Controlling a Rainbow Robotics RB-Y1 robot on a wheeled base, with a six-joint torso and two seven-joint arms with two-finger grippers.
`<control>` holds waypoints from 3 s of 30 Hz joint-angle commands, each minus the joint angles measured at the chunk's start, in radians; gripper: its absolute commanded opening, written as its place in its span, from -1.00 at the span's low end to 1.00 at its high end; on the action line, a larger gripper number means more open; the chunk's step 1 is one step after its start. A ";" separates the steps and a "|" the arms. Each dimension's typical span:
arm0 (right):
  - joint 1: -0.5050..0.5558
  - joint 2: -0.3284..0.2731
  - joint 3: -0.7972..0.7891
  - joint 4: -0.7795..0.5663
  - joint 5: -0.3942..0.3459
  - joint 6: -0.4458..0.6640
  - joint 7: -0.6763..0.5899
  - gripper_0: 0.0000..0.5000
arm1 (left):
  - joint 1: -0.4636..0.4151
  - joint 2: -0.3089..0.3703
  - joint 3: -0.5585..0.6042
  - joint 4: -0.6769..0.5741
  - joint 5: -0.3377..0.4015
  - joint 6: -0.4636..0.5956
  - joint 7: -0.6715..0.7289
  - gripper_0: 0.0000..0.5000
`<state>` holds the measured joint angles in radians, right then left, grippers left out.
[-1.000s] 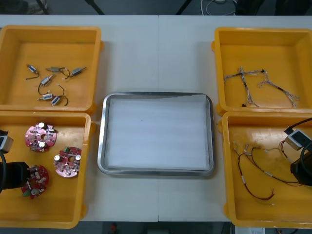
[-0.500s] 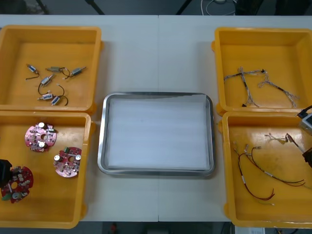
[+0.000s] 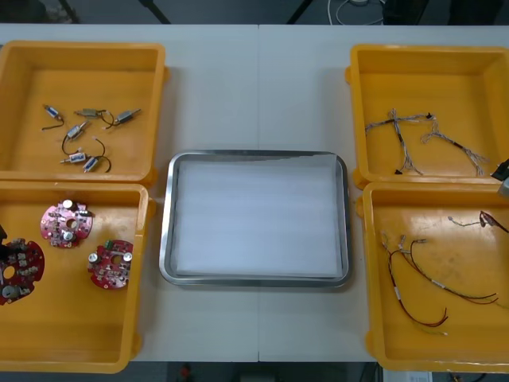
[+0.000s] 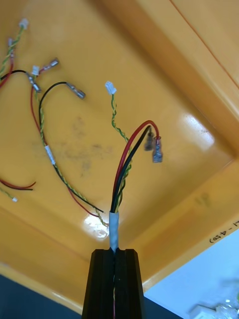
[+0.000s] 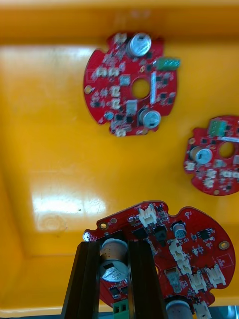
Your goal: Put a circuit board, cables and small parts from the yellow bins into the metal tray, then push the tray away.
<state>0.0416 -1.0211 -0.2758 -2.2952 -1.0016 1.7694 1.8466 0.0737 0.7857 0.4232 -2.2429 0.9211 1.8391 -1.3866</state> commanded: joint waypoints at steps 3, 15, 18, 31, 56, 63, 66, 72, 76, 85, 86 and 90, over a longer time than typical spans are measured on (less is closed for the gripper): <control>-0.081 -0.025 -0.040 -0.115 -0.035 0.093 -0.021 -1.00 | -0.146 0.080 -0.090 -0.089 0.033 0.075 0.175 -1.00; -0.092 -0.025 -0.040 -0.205 -0.123 0.136 -0.033 -1.00 | -0.357 0.083 -0.379 -0.118 0.062 0.052 0.343 -1.00; -0.109 -0.019 -0.037 -0.224 -0.124 0.139 -0.032 -1.00 | -0.425 0.080 -0.480 -0.118 0.056 0.023 0.397 -1.00; -0.239 0.072 0.049 -0.225 -0.095 0.150 -0.023 -1.00 | -0.612 -0.043 -0.755 0.006 -0.028 -0.044 0.455 -1.00; -0.256 0.072 0.082 -0.225 -0.100 0.150 -0.023 -1.00 | -0.686 -0.137 -1.074 0.281 -0.246 -0.325 0.457 -0.98; -0.261 0.073 0.082 -0.224 -0.106 0.150 -0.021 -1.00 | -0.686 -0.137 -1.074 0.279 -0.251 -0.325 0.471 1.00; -0.259 0.073 0.082 -0.225 -0.108 0.150 -0.021 -1.00 | -0.686 -0.138 -1.074 0.279 -0.252 -0.325 0.474 1.00; -0.267 0.072 0.084 -0.224 -0.118 0.150 -0.018 -1.00 | -0.686 -0.149 -1.054 0.269 -0.249 -0.310 0.485 1.00; -0.325 0.072 0.132 -0.225 -0.132 0.150 -0.017 -1.00 | -0.695 -0.163 -0.998 0.236 -0.229 -0.225 0.492 1.00; -0.516 0.075 0.314 -0.240 -0.132 0.150 -0.032 -1.00 | -0.744 -0.160 -0.834 0.167 -0.183 -0.024 0.508 1.00; -0.536 0.079 0.340 -0.240 -0.126 0.150 -0.033 -1.00 | -0.755 -0.160 -0.813 0.166 -0.179 0.002 0.506 1.00; -0.592 0.128 0.420 -0.239 -0.080 0.150 -0.033 -1.00 | -0.795 -0.155 -0.748 0.172 -0.176 0.081 0.497 1.00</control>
<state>-0.4835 -0.9423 0.0786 -2.5067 -1.1172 1.9166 1.8439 -0.6475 0.6394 -0.3848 -2.0400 0.7338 1.8764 -0.9582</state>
